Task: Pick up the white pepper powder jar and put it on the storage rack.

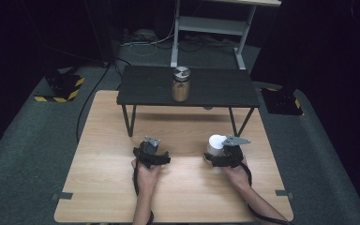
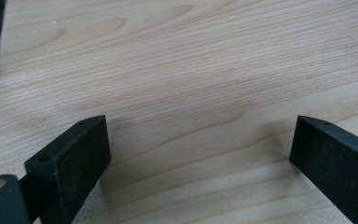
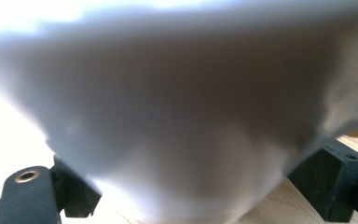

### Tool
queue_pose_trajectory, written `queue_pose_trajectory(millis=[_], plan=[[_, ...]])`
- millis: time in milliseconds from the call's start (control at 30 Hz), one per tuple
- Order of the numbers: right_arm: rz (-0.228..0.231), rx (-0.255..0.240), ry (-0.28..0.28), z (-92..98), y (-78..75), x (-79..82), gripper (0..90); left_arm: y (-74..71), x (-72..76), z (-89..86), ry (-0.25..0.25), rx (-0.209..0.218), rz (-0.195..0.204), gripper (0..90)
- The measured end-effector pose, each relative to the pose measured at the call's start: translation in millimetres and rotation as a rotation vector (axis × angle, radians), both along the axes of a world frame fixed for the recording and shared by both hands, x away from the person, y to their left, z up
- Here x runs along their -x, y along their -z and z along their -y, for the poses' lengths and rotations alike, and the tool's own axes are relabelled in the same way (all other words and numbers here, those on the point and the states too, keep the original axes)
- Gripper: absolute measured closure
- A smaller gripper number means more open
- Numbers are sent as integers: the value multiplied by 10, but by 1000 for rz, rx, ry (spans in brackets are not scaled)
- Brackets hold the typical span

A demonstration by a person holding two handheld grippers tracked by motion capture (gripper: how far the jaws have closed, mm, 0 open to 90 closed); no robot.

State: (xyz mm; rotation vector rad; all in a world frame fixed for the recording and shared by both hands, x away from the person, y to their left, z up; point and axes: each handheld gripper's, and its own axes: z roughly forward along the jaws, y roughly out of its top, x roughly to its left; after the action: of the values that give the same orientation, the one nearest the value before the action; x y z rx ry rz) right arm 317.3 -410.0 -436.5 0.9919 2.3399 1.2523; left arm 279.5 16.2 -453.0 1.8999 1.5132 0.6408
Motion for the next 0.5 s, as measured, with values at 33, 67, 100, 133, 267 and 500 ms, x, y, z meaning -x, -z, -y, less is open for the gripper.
queue_pose_trajectory(millis=[33, 67, 100, 133, 267, 500], plan=[[5, 1, -1, -3, 4, 5, 175, 0, 0, 0, 0, 0, 0, 49], [7, 1, -1, -7, 5, 11, 183, 0, 0, 0, 0, 0, 0, 49], [11, 1, -2, -10, 8, 17, 192, 0, 0, 0, 0, 0, 0, 49], [15, -1, -2, -14, 15, 27, 205, 0, 0, 0, 0, 0, 0, 49], [28, 2, -8, -19, 24, 44, 236, 0, 0, 0, 0, 0, 0, 49], [47, 7, -17, -28, 30, 71, 279, 0, 0, 0, 0, 0, 0, 49]])
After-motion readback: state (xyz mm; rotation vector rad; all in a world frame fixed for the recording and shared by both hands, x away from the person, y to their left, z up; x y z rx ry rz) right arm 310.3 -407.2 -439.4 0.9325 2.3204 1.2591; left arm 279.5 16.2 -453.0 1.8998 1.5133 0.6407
